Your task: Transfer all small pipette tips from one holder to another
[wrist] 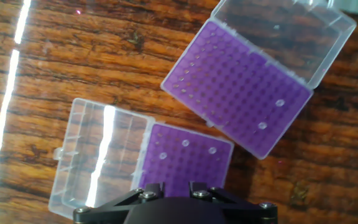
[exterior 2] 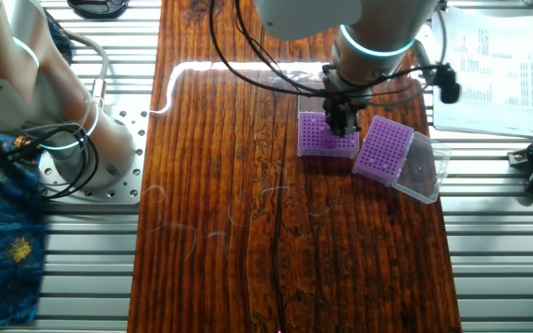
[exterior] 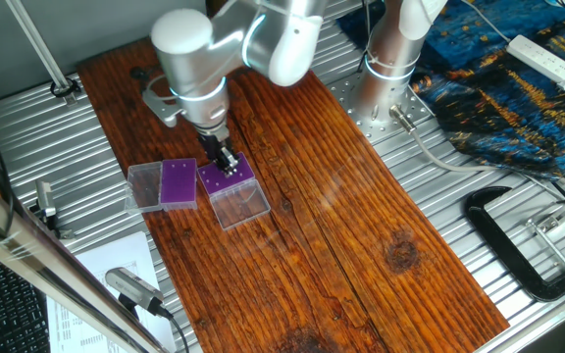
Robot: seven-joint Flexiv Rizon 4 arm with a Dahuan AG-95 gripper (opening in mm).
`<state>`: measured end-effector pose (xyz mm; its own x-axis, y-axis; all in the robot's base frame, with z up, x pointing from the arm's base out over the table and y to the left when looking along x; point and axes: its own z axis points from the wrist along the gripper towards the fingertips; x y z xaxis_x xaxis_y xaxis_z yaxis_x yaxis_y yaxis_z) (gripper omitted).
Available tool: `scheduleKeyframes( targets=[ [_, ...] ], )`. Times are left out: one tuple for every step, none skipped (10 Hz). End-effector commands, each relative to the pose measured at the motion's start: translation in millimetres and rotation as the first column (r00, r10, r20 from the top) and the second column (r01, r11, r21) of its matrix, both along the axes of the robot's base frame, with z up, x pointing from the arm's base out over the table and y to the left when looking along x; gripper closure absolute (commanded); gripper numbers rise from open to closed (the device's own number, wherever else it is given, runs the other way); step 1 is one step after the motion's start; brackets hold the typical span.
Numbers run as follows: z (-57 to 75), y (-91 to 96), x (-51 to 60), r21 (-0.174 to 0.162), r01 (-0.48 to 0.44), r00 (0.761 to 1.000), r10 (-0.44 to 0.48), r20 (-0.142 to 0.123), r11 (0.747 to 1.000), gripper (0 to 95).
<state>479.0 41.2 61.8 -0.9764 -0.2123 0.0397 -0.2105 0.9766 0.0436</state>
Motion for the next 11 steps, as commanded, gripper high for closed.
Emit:
scheduleKeyframes(
  targets=[
    [-0.7,-0.4,-2.0,-0.007,-0.003,1.0,0.003,0.003,1.0,76.0],
    [-1.2,-0.7,-4.1,-0.016,-0.004,1.0,0.004,0.005,1.0,76.0],
    [-1.4,-0.7,-4.6,-0.026,-0.002,1.0,0.002,0.007,1.0,76.0],
    [-1.5,-0.8,-4.6,-0.025,-0.001,1.0,0.001,0.008,1.0,76.0],
    [-2.2,-0.7,-4.6,-0.027,0.001,1.0,0.0,0.008,1.0,76.0],
    [-2.7,-0.7,-4.7,-0.026,0.001,1.0,0.0,0.009,1.0,76.0],
    [-3.7,-0.7,-4.7,-0.026,0.001,1.0,-0.001,0.011,1.0,76.0],
    [-5.0,-0.7,-4.8,-0.026,0.001,1.0,-0.001,0.012,1.0,76.0],
    [-6.9,-0.7,-4.9,-0.027,0.001,1.0,-0.001,0.013,1.0,76.0],
    [-8.5,-0.7,-5.4,-0.027,0.002,1.0,-0.001,0.014,1.0,76.0],
    [-9.0,-0.7,-5.7,-0.026,0.002,1.0,-0.001,0.015,1.0,76.0]
  ],
)
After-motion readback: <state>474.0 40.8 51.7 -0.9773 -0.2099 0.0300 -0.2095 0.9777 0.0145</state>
